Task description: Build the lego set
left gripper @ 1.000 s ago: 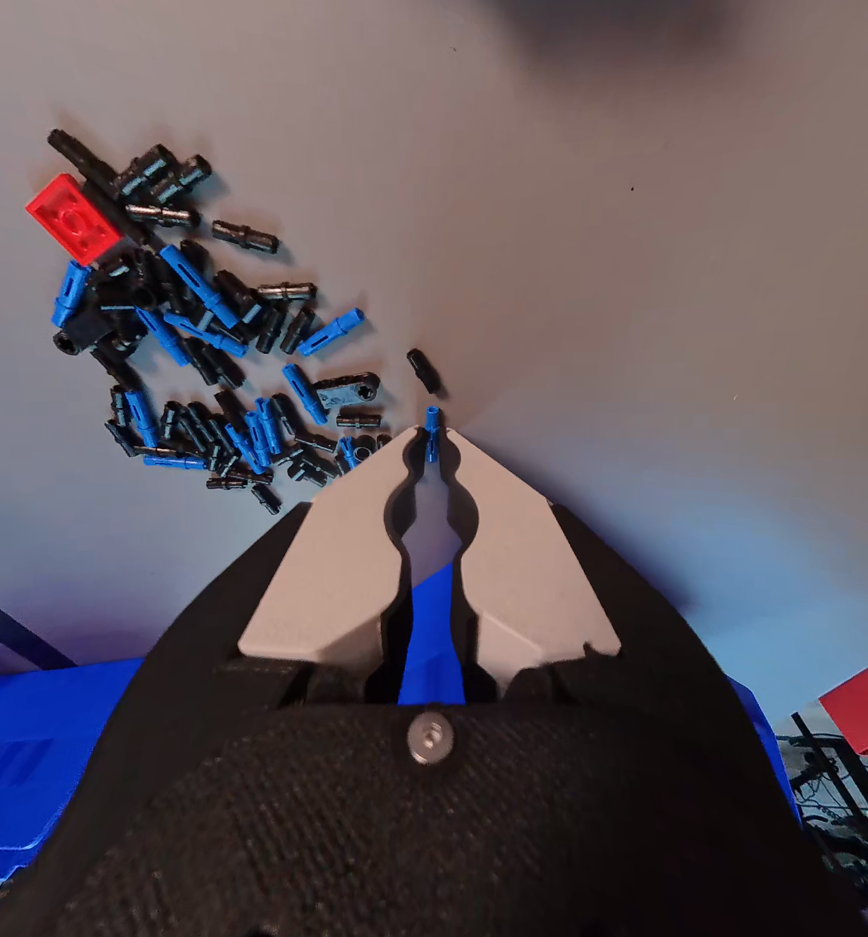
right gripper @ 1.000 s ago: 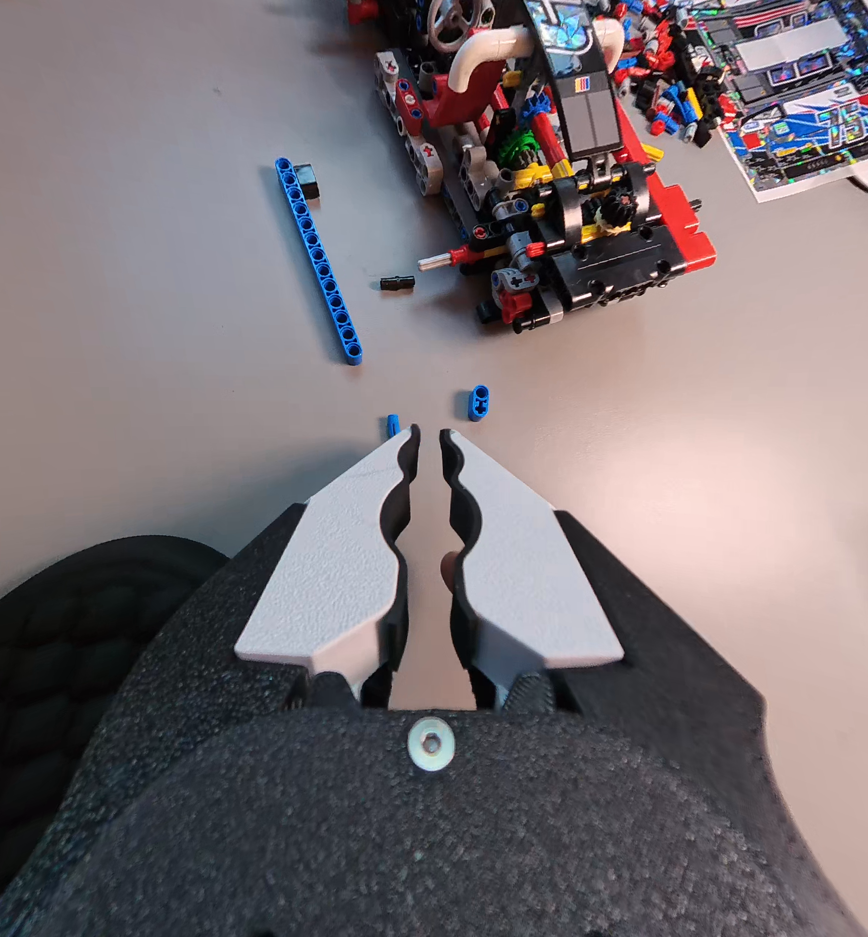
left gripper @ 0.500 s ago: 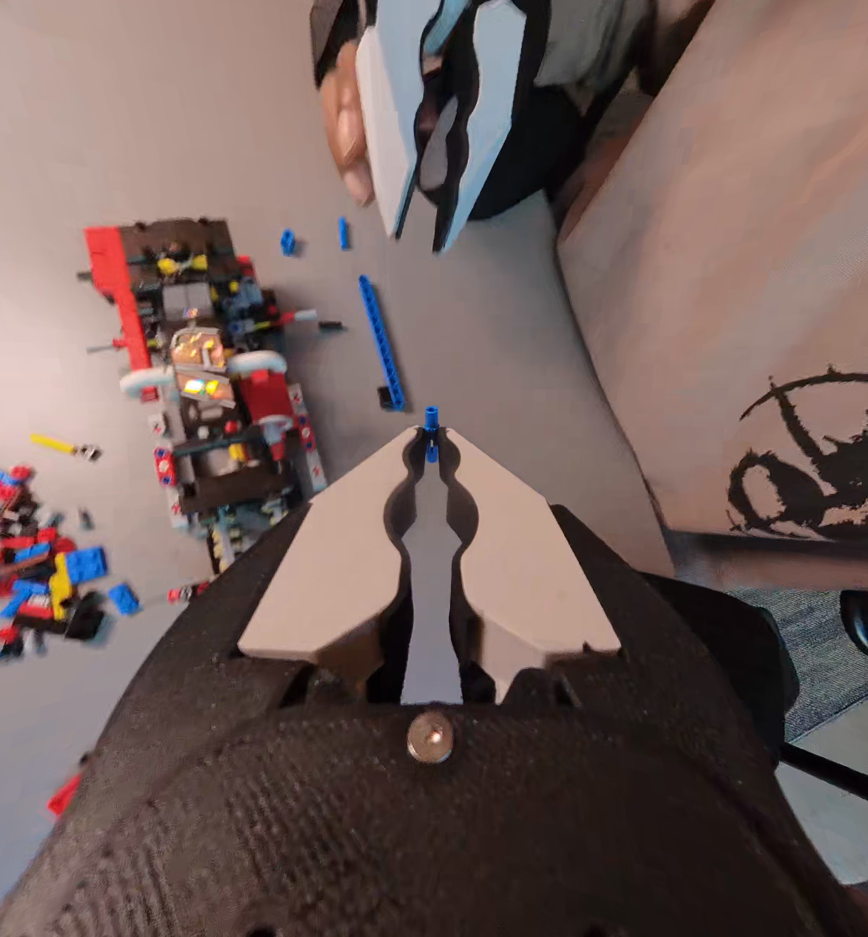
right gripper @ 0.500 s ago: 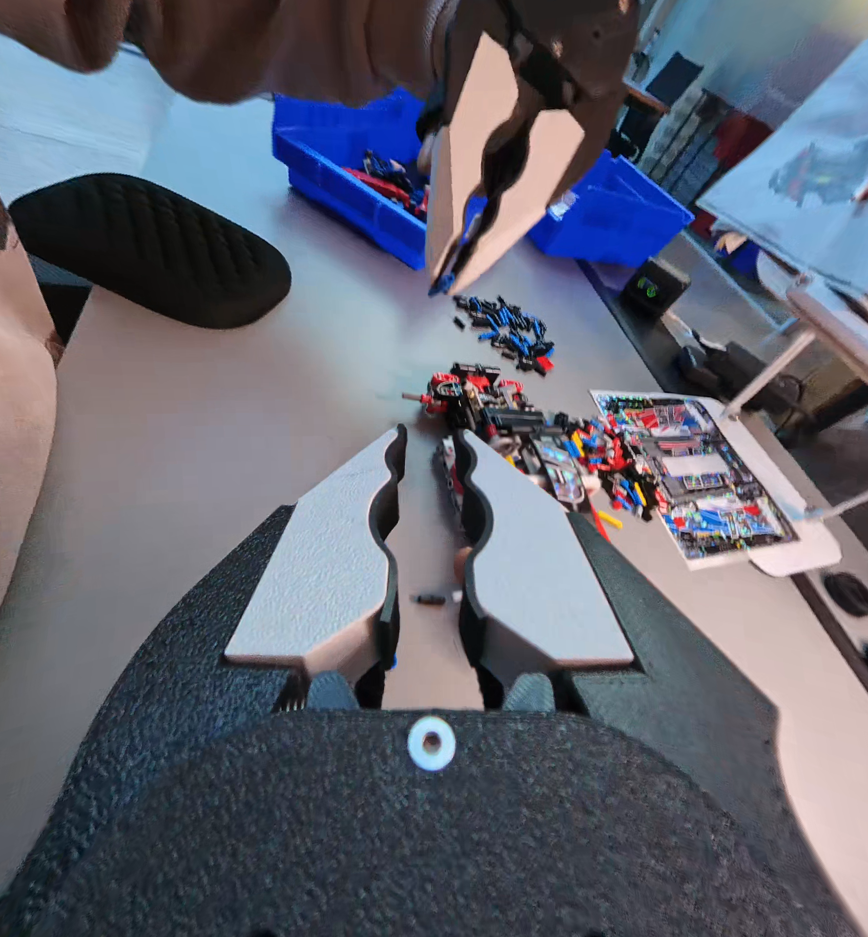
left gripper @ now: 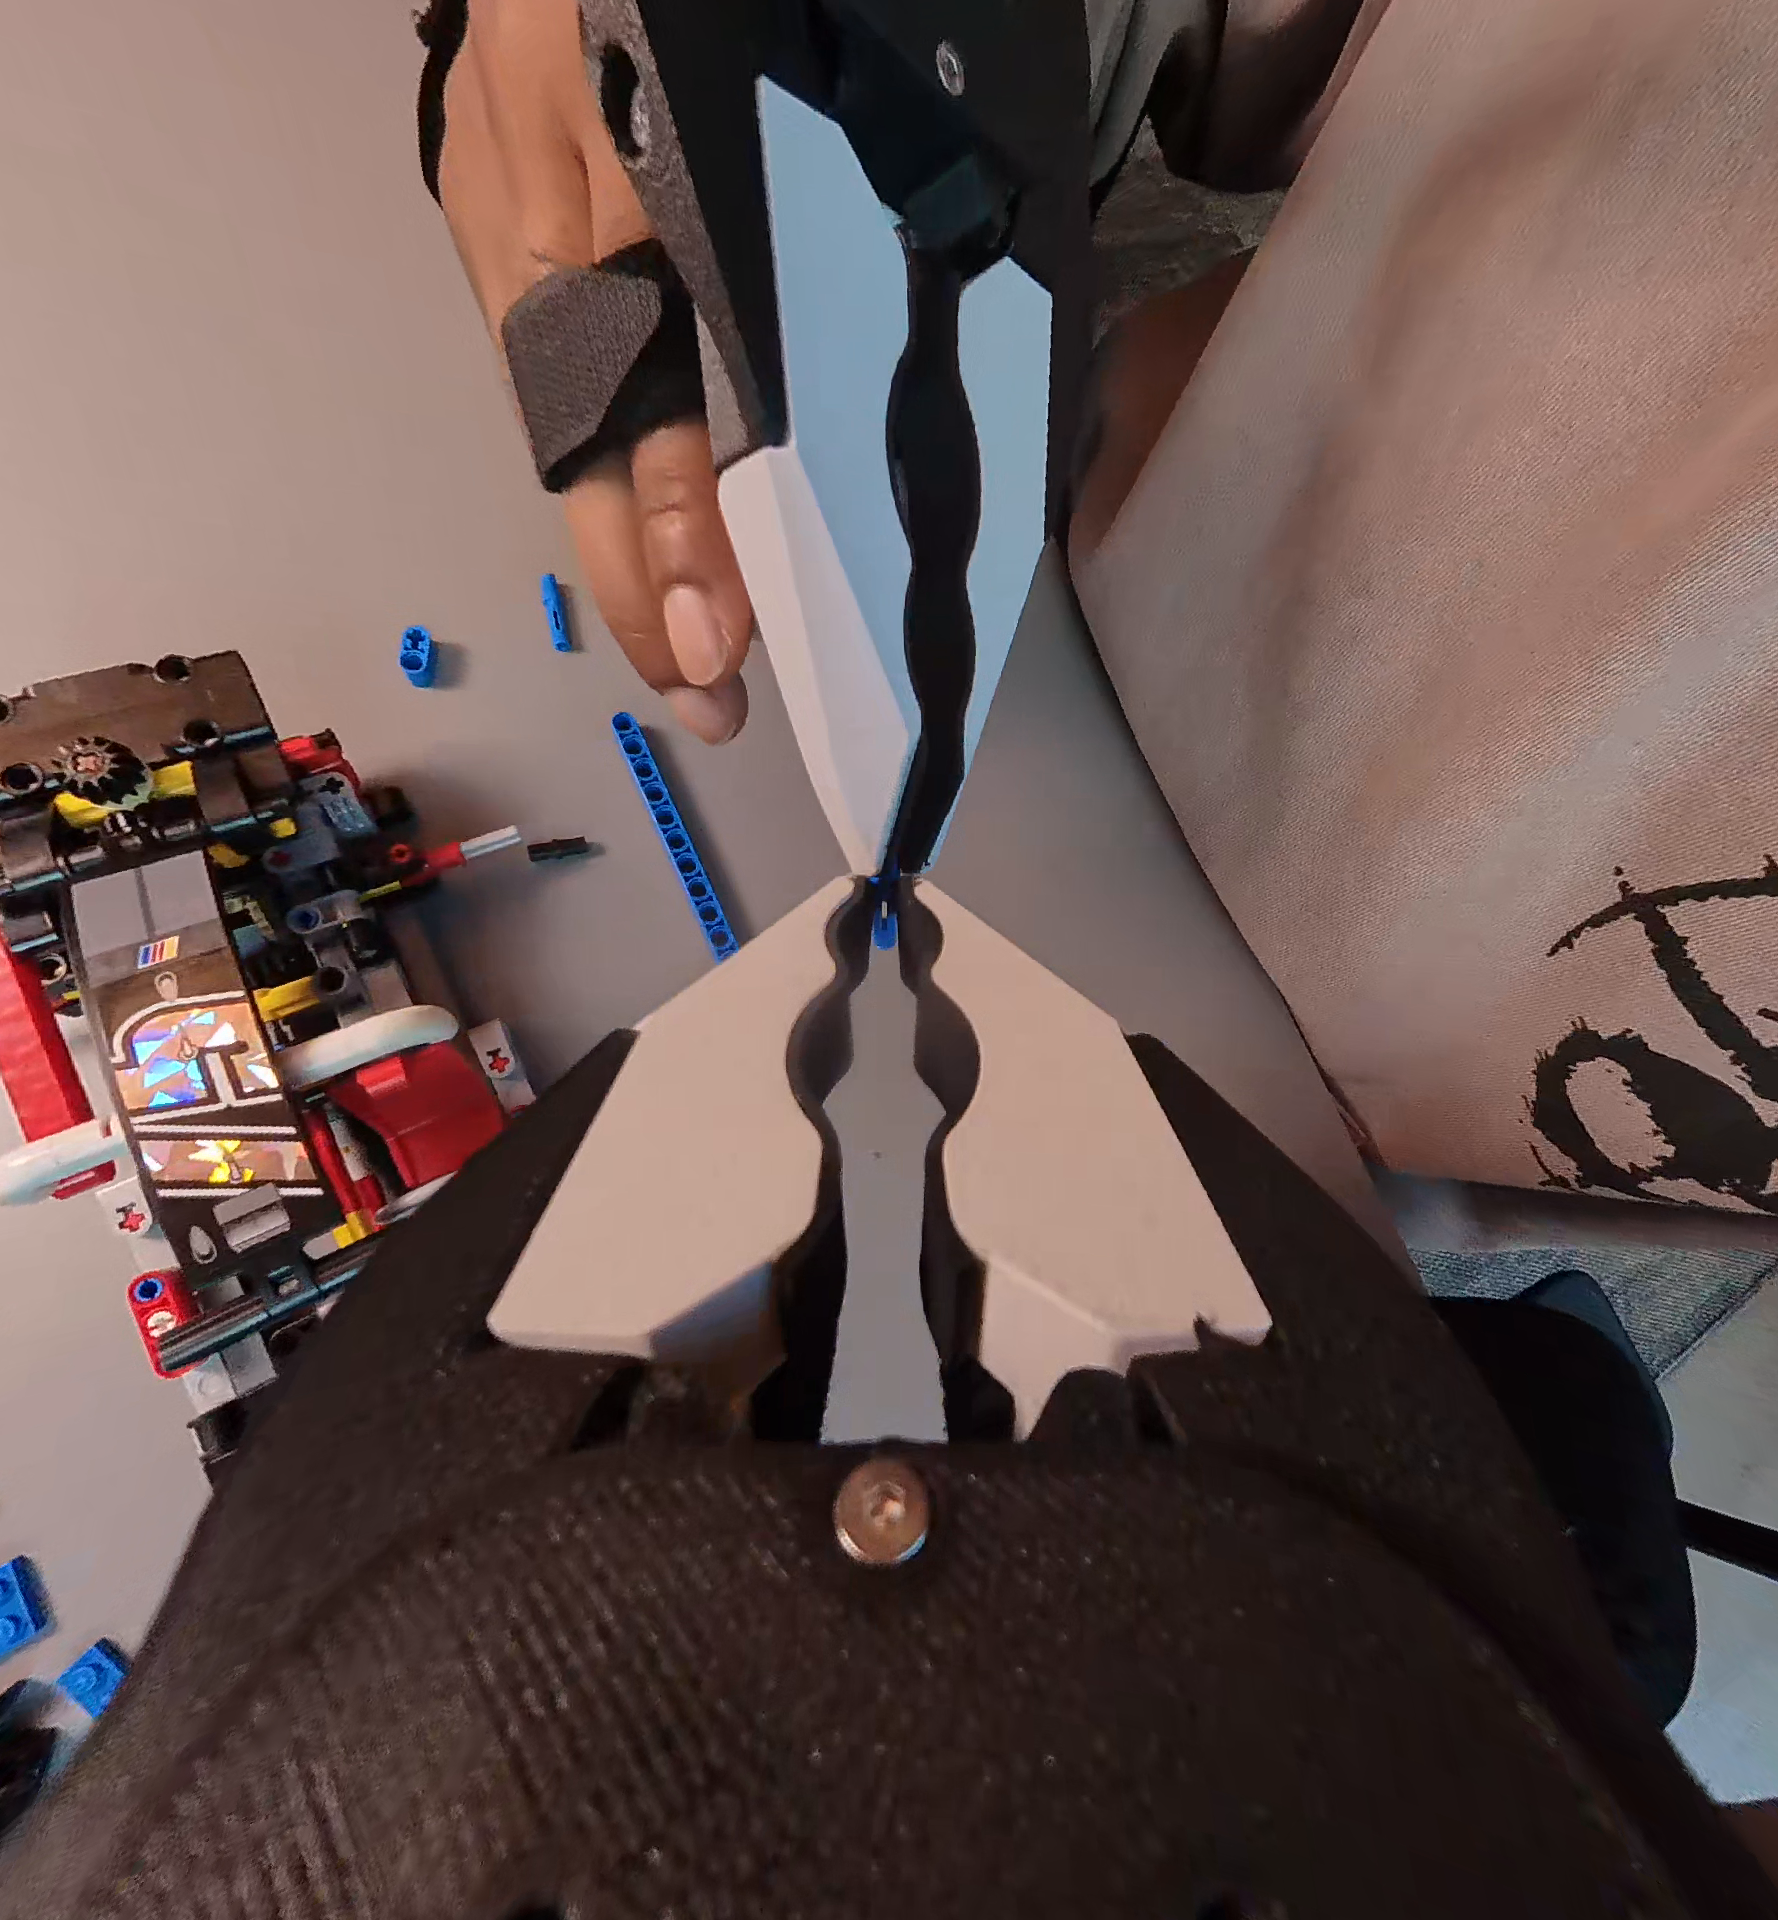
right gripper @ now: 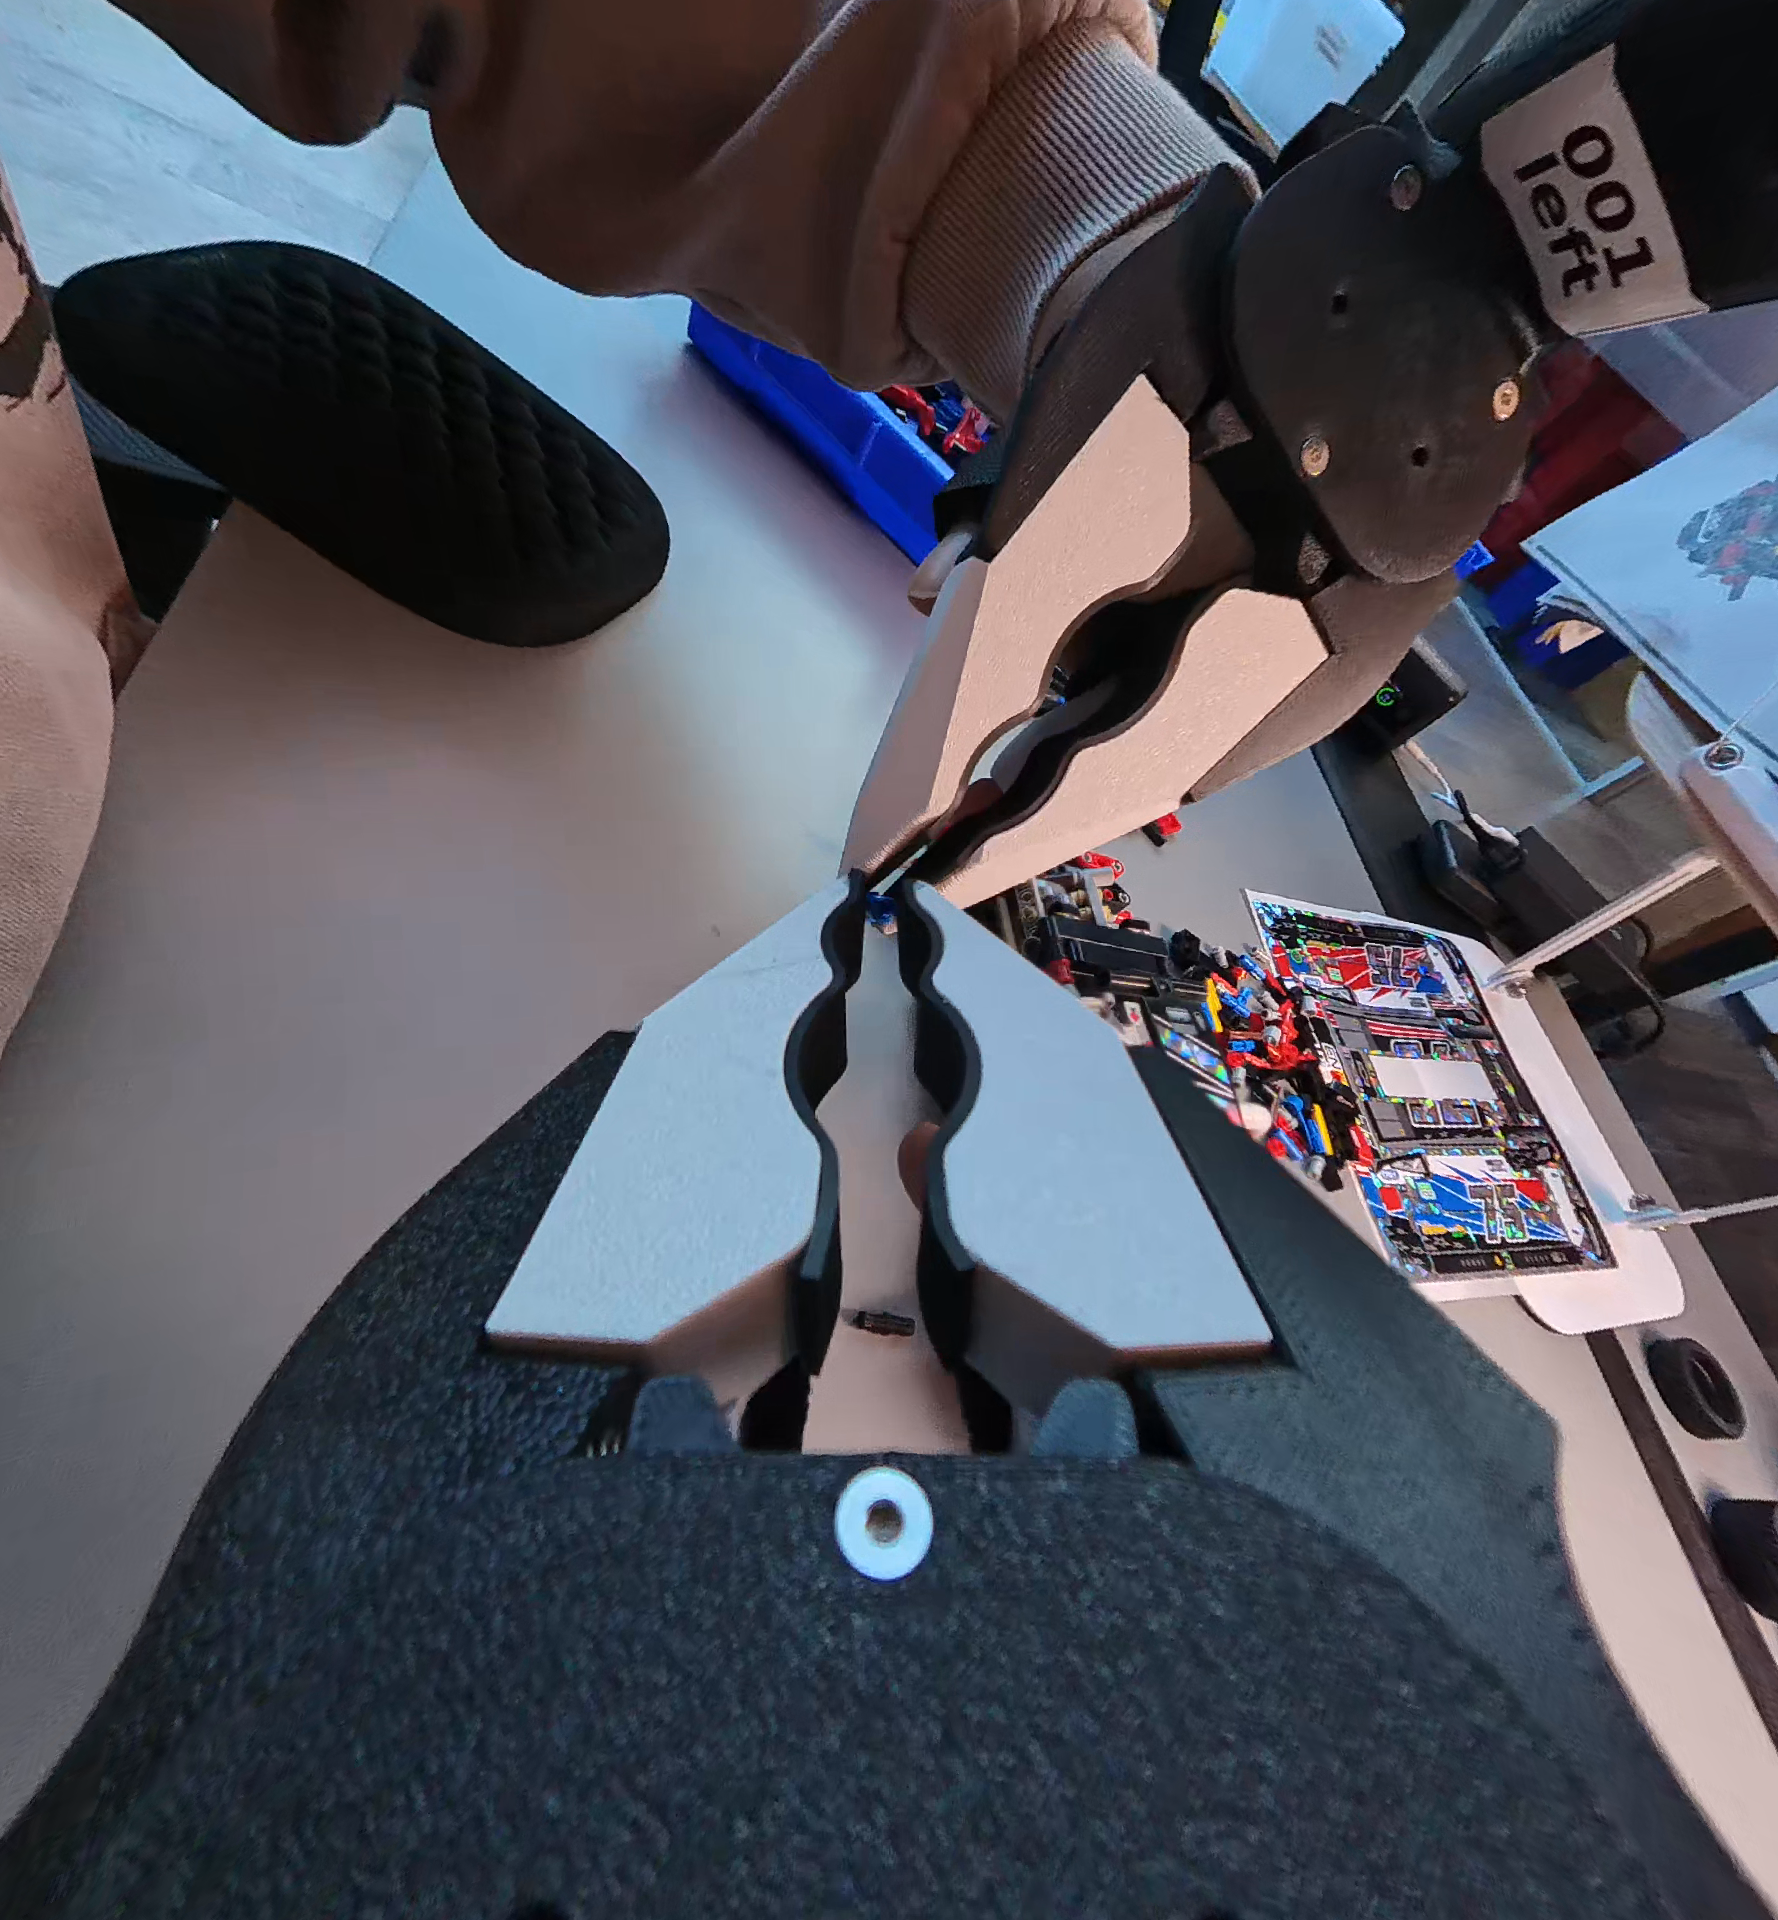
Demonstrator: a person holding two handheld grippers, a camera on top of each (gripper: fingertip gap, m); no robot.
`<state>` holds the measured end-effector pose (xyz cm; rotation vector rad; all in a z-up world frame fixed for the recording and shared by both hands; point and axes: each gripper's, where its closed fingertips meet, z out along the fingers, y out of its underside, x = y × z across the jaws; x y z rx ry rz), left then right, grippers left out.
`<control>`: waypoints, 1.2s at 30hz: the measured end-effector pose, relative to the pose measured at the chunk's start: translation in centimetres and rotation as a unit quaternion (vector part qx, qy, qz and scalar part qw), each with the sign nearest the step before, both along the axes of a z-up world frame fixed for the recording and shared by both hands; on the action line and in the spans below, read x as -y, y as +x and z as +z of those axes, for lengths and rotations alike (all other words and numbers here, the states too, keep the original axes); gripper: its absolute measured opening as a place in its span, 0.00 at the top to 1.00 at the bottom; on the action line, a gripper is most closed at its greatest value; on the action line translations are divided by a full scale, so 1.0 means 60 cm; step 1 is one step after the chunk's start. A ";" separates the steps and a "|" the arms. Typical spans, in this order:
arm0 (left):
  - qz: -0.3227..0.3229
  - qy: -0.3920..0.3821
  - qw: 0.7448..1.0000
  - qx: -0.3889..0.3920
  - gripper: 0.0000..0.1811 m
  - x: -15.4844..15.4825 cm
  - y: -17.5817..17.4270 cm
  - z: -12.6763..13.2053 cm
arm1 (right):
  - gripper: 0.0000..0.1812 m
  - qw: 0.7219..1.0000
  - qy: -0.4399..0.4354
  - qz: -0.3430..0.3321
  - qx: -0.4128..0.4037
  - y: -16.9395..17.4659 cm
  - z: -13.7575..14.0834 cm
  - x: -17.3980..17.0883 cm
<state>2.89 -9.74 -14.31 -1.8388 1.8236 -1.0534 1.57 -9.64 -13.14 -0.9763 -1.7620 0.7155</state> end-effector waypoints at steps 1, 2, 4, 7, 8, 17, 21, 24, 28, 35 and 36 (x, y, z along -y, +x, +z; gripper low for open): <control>0.001 0.000 1.000 -0.002 0.99 0.000 0.000 -0.002 | 0.98 1.000 -0.001 0.000 0.002 0.000 -0.002 0.000; 0.006 0.001 1.000 -0.001 0.99 -0.001 -0.002 -0.002 | 0.99 1.000 -0.002 -0.002 0.004 0.000 -0.004 0.000; 0.028 0.019 0.999 -0.003 0.97 -0.015 -0.015 0.004 | 0.99 1.000 -0.006 -0.012 0.018 0.007 -0.012 -0.007; 0.113 0.090 0.989 -0.023 0.89 -0.078 -0.094 0.029 | 0.99 0.995 -0.028 -0.053 0.073 0.055 -0.048 -0.043; 0.154 0.116 0.980 -0.049 0.88 -0.107 -0.137 0.030 | 0.99 0.991 -0.041 -0.076 0.097 0.078 -0.068 -0.060; 0.303 0.137 0.885 -0.326 0.87 -0.190 -0.475 -0.095 | 0.99 0.960 -0.090 -0.158 0.215 0.166 -0.170 -0.109; 0.262 0.095 0.890 -0.360 0.92 -0.164 -0.490 -0.130 | 0.98 0.954 -0.095 -0.162 0.235 0.170 -0.179 -0.113; 0.224 0.070 0.890 -0.391 0.95 -0.144 -0.497 -0.148 | 0.96 0.953 -0.096 -0.164 0.235 0.171 -0.176 -0.117; 0.197 0.056 0.882 -0.424 0.99 -0.133 -0.511 -0.162 | 0.96 0.955 -0.104 -0.168 0.220 0.172 -0.167 -0.119; 0.190 0.064 0.881 -0.428 0.96 -0.139 -0.512 -0.165 | 0.96 0.956 -0.110 -0.172 0.211 0.173 -0.167 -0.121; 0.191 0.067 0.881 -0.428 0.95 -0.141 -0.512 -0.165 | 0.96 0.956 -0.111 -0.172 0.210 0.173 -0.167 -0.122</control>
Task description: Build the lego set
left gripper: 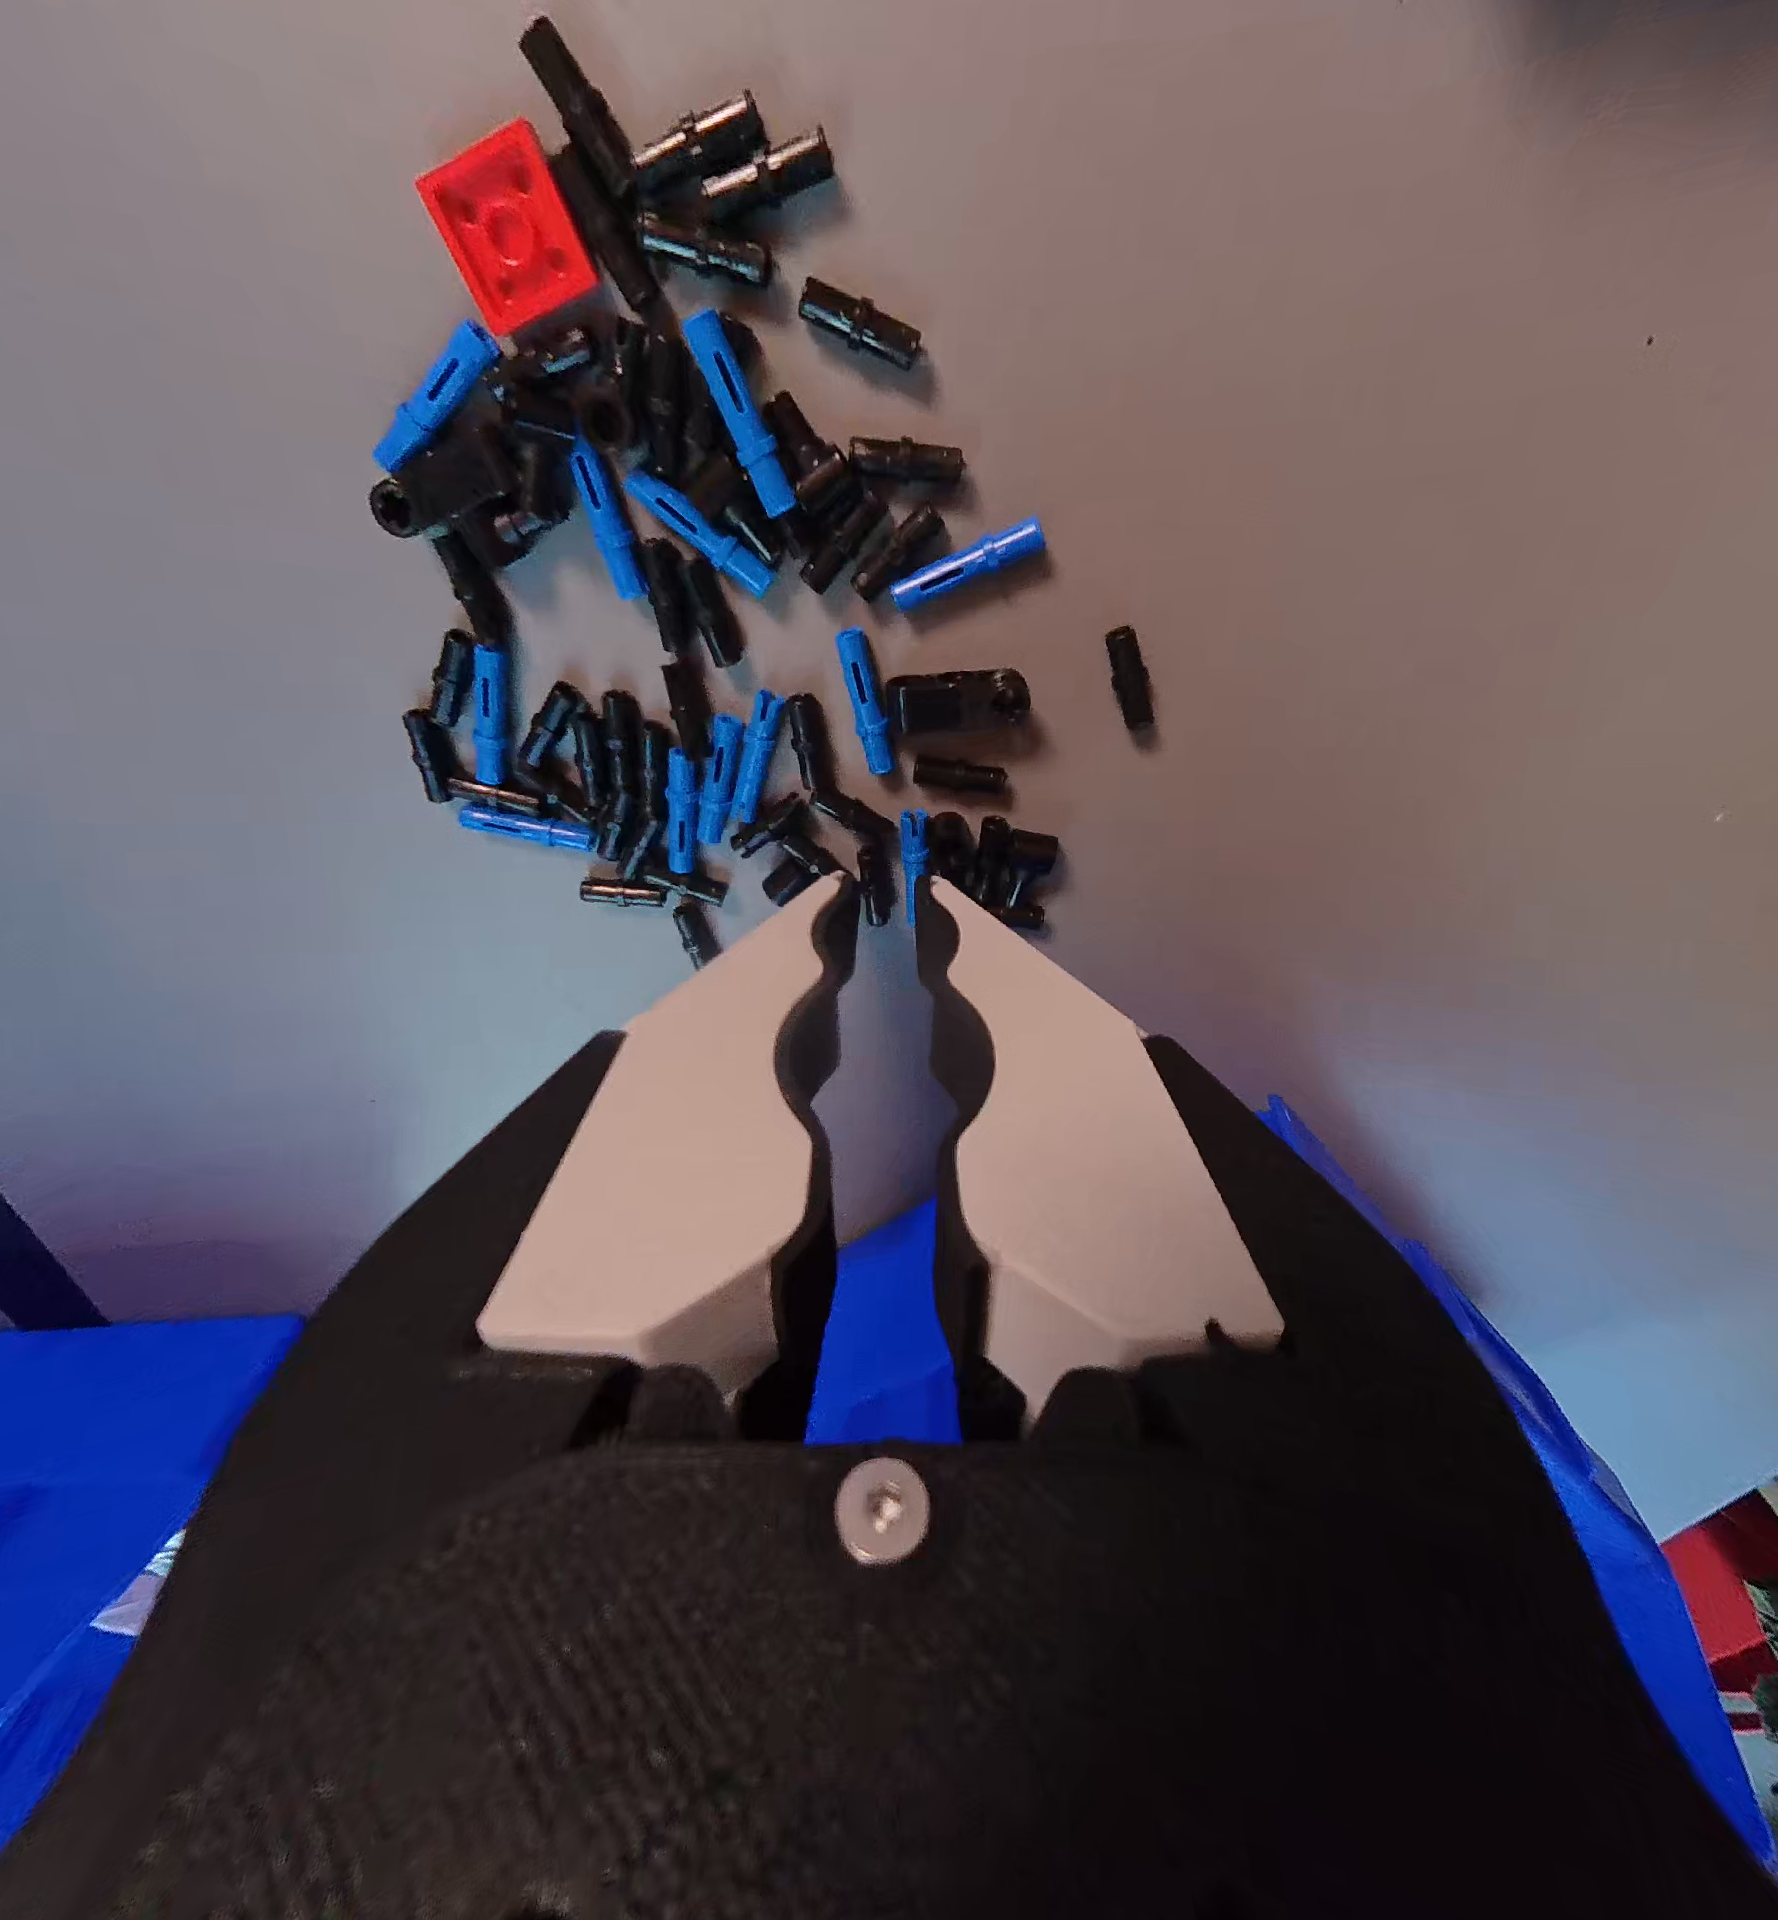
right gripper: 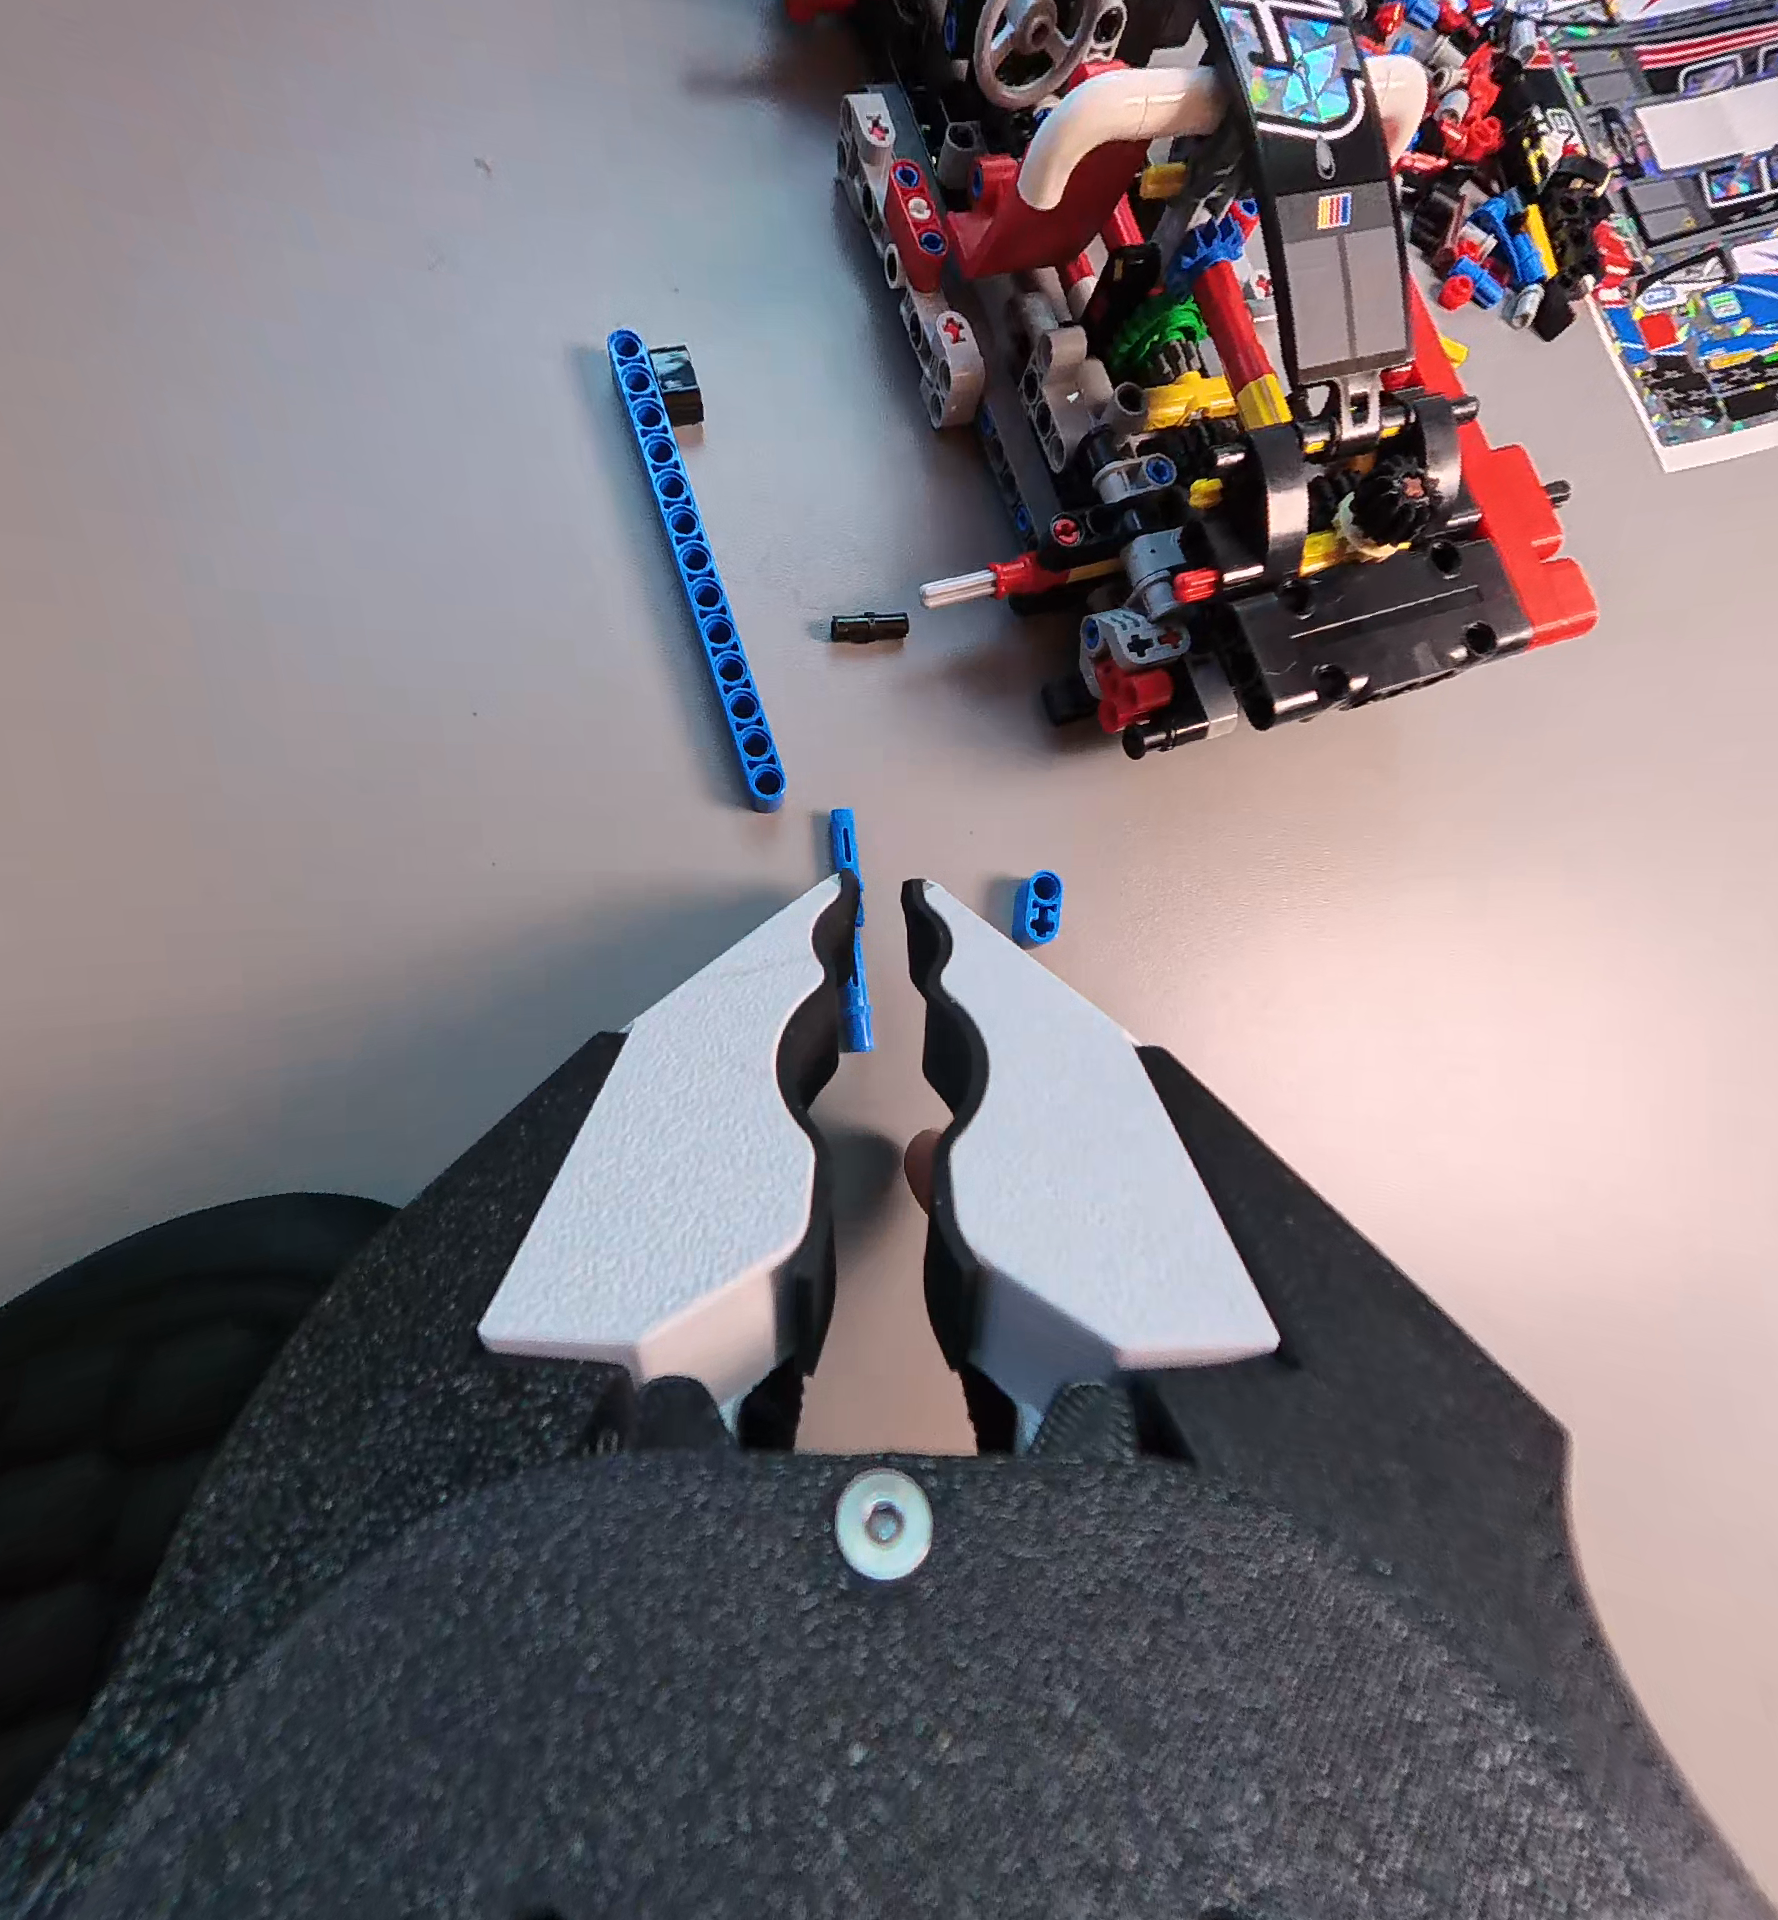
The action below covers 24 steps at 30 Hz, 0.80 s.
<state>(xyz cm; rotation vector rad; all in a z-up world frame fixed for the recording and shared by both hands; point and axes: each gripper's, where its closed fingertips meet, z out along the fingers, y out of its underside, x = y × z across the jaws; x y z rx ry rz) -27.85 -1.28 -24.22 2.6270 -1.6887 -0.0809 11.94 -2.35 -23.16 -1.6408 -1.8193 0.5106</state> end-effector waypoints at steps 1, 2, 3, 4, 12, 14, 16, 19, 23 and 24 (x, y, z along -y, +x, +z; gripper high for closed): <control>0.001 0.000 1.000 0.005 0.95 0.001 0.002 0.000 | 0.96 1.000 -0.001 0.000 -0.001 0.000 0.000 0.000; 0.001 0.003 1.000 0.009 0.95 0.001 0.005 0.001 | 0.96 1.000 -0.001 -0.001 -0.002 0.000 0.001 -0.001; -0.002 0.007 1.000 0.010 0.95 0.001 0.006 0.001 | 0.96 1.000 0.000 -0.001 -0.002 0.000 0.001 -0.001; -0.005 0.010 1.000 0.009 0.95 0.003 0.007 0.002 | 0.97 1.000 0.001 -0.002 -0.002 0.000 0.001 -0.001; -0.027 0.024 0.999 -0.009 0.98 0.006 0.006 0.001 | 0.97 1.000 -0.001 0.003 -0.009 -0.004 0.002 0.001; -0.022 0.023 0.999 -0.010 0.98 0.003 0.002 0.001 | 0.97 1.000 -0.001 0.004 -0.011 -0.006 0.003 0.002; -0.020 0.020 1.000 -0.010 0.98 0.001 0.000 0.000 | 0.97 1.000 -0.001 0.004 -0.014 -0.006 0.005 0.002; -0.024 0.023 0.999 -0.010 0.98 -0.001 0.002 0.000 | 0.97 1.000 -0.001 0.000 -0.017 -0.003 0.007 0.001; -0.036 0.005 0.999 0.012 1.00 0.014 0.021 0.000 | 0.97 1.000 -0.005 0.000 -0.018 -0.001 0.004 0.003; -0.038 0.004 0.999 0.011 0.99 0.016 0.021 0.001 | 0.97 1.000 -0.005 0.001 -0.017 -0.001 0.004 0.004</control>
